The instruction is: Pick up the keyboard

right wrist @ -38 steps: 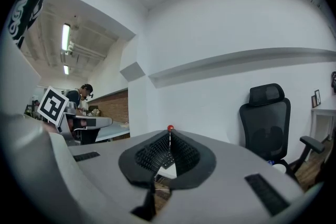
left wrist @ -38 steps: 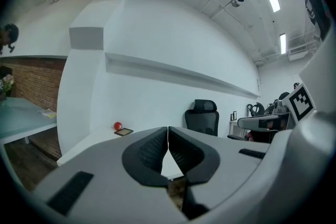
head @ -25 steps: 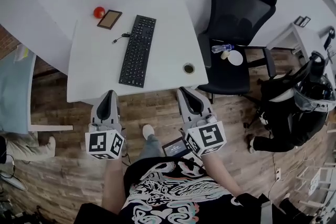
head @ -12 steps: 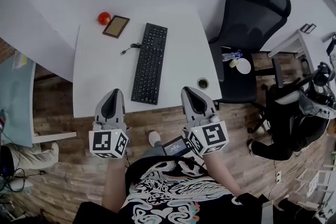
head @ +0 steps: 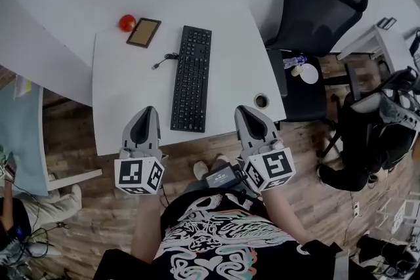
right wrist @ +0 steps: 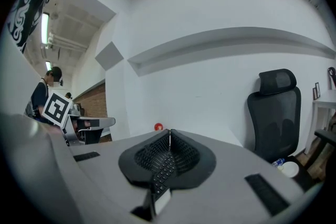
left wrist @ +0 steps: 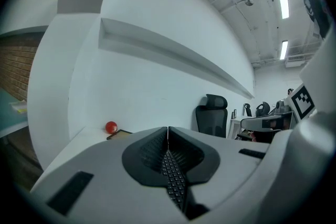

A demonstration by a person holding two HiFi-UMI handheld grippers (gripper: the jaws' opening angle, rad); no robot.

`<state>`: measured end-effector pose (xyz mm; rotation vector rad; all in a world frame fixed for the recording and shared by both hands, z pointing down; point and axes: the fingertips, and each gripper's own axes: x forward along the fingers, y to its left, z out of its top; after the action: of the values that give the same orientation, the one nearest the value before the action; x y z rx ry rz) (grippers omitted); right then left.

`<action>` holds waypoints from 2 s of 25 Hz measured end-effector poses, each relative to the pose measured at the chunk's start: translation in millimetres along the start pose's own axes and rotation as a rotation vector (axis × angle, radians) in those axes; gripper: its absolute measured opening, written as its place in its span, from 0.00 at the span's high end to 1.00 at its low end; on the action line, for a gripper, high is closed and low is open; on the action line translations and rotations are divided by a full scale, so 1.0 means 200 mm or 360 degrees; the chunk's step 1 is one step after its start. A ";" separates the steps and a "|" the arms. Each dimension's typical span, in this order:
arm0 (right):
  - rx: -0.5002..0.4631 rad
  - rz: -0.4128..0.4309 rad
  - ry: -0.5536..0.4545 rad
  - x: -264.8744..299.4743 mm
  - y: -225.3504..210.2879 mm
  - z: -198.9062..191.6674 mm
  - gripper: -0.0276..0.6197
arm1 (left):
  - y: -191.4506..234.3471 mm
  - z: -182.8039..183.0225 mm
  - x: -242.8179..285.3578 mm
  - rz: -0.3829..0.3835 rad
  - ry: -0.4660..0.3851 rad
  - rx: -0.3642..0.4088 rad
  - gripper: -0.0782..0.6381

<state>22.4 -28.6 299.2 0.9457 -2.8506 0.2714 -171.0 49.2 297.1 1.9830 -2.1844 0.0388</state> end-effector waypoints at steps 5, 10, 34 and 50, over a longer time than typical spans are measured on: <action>0.0038 -0.0003 -0.0019 0.02 -0.03 0.03 0.91 | 0.00 0.02 0.07 -0.0035 -0.0001 0.0020 0.86; 0.0040 -0.0001 -0.0050 0.07 -0.06 0.07 0.91 | 0.03 0.03 0.14 -0.0037 0.0001 0.0027 0.86; 0.0299 0.0099 0.0213 0.57 -0.24 -0.17 0.91 | 0.18 -0.22 0.65 -0.0067 0.0286 -0.0038 0.86; 0.0419 0.0125 0.0435 0.78 -0.37 -0.47 0.91 | 0.23 -0.58 0.88 -0.0086 0.0603 -0.0021 0.86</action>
<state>-51.5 -158.7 429.0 0.7675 -2.6431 0.7385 -217.3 -101.6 443.7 1.8461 -1.8848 0.3600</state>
